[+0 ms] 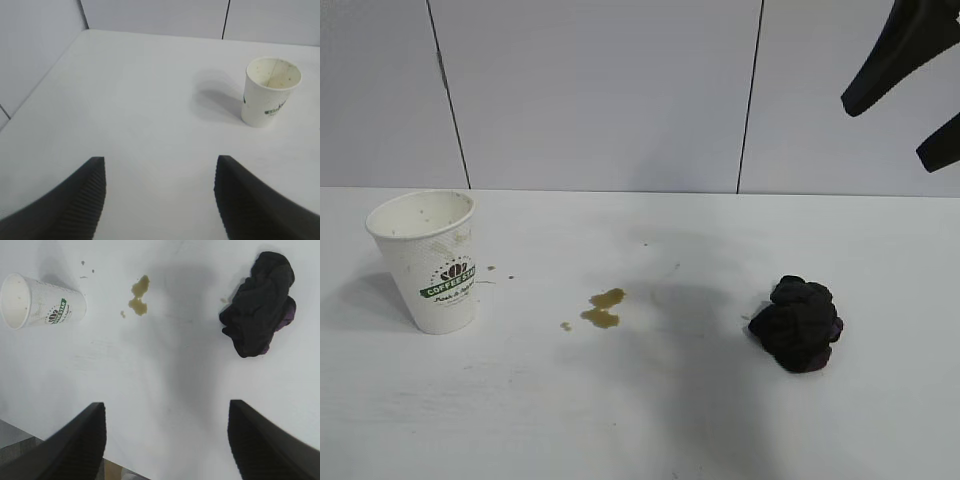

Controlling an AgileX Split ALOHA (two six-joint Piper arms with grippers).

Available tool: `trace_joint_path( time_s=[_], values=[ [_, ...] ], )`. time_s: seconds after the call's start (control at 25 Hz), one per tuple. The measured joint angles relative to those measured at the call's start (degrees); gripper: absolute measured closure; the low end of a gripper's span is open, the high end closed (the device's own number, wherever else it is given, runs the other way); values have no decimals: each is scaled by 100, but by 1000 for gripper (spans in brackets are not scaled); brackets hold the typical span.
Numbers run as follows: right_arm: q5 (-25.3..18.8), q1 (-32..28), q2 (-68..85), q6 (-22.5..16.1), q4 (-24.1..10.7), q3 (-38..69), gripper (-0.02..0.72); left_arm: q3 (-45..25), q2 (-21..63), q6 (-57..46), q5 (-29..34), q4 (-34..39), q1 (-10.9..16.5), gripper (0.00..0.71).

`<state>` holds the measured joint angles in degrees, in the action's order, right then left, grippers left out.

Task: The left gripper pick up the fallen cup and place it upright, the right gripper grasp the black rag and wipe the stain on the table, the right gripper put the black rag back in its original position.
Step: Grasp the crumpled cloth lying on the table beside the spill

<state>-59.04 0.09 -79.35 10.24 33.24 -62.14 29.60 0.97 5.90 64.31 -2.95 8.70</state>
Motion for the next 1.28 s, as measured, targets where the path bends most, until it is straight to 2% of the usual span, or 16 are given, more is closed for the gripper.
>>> trace_joint_path(
  time_s=[0.32, 0.52, 0.72, 0.92, 1.08, 1.28],
  values=[
    [-187, 0, 0, 94, -52, 0, 228, -180, 0, -4, 11, 48, -487, 253],
    [-330, 0, 0, 828, -202, 0, 228, -204, 0, -6, 11, 48, -821, 253],
    [-121, 0, -52, 1256, -329, 0, 229, -209, 0, -11, 11, 48, -885, 253],
    [-135, 0, -495, 1242, -864, -11, 230, -209, 0, -13, 11, 48, -885, 253],
    [-27, 53, -917, 1125, -940, -93, 230, -209, 0, -13, 16, 48, -885, 253],
    [230, 556, -1488, 997, -1030, -712, 230, -209, 0, -17, 16, 48, -885, 253]
  ],
)
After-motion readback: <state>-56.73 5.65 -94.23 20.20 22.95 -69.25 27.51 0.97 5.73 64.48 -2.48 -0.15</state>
